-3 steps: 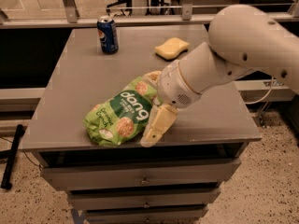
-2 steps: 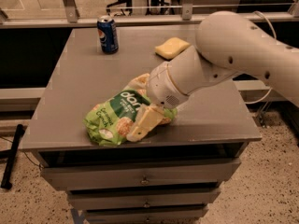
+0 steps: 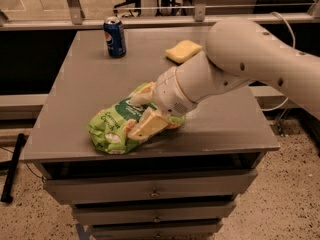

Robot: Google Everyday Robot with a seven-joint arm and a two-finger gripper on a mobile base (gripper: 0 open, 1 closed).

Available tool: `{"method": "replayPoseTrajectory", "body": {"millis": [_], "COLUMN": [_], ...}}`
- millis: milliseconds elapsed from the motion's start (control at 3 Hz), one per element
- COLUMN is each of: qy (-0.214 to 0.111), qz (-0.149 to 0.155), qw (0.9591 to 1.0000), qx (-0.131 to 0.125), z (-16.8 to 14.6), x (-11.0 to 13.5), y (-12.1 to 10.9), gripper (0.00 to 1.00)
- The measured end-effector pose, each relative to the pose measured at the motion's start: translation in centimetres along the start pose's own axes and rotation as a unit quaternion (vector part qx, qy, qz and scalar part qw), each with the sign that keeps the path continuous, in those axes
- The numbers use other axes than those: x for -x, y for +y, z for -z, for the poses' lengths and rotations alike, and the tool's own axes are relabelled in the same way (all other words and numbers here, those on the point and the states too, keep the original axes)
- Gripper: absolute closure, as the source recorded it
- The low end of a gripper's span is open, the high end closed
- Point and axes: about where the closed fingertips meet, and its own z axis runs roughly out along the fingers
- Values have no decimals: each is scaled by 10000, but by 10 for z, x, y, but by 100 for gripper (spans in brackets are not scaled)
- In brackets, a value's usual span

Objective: Move green rice chip bag near pepsi can

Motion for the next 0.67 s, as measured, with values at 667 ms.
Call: {"method": "replayPoseTrajectory", "body": {"millis": [667], "qy": [-38], "qz": [98], "qw": [9993], "qx": [-364], "z": [19], "x": [7], "y": [-29], "gripper": [100]}}
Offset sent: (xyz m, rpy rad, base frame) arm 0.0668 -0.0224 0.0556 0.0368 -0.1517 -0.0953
